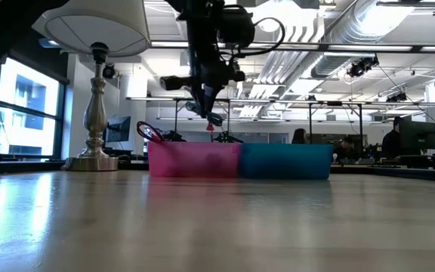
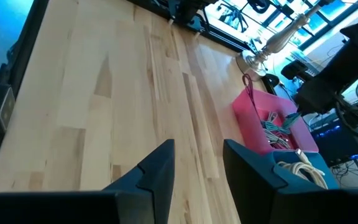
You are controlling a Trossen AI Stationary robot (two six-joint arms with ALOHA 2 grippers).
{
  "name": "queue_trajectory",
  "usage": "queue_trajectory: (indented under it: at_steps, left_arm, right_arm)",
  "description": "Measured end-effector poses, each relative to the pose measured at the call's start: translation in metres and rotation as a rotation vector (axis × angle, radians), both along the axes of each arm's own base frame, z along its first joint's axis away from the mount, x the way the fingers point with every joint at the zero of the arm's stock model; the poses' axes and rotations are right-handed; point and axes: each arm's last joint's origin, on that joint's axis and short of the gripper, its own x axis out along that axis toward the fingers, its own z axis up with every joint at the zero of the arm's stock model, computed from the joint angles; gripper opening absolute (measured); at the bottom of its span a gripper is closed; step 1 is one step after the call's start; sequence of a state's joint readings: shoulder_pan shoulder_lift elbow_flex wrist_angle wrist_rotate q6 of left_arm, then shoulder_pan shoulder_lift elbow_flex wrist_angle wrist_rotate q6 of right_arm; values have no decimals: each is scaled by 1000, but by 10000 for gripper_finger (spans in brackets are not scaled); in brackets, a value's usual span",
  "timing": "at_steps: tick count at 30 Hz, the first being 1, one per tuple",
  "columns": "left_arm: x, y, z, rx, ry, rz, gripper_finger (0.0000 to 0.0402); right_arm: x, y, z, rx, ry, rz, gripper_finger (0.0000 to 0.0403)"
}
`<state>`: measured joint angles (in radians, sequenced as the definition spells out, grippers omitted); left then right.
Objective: Pick & Place USB Port
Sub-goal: Put the blue charger cable into the pink bin, then return to Home Position
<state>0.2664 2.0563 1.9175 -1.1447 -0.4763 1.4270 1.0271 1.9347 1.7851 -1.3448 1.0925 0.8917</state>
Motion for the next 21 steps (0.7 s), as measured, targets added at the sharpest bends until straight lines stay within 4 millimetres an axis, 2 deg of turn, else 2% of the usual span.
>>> queue_trajectory:
  at_steps: [3,8,12,16,21]
  left_arm:
    - [2,6,1,2,-79,71,34]
    - [8,9,4,2,-219,183,109]
    - [9,9,4,2,-225,184,149]
    - [9,10,4,8,-235,195,168]
    - [7,10,4,29,-271,297,172]
  right_arm:
    - [0,0,0,5,-1,0,129]
    - [0,1,0,12,-4,-1,129]
    - [0,1,0,27,-3,-6,129]
    - [0,1,-1,41,8,-8,129]
    - [0,1,-1,47,15,-8,129]
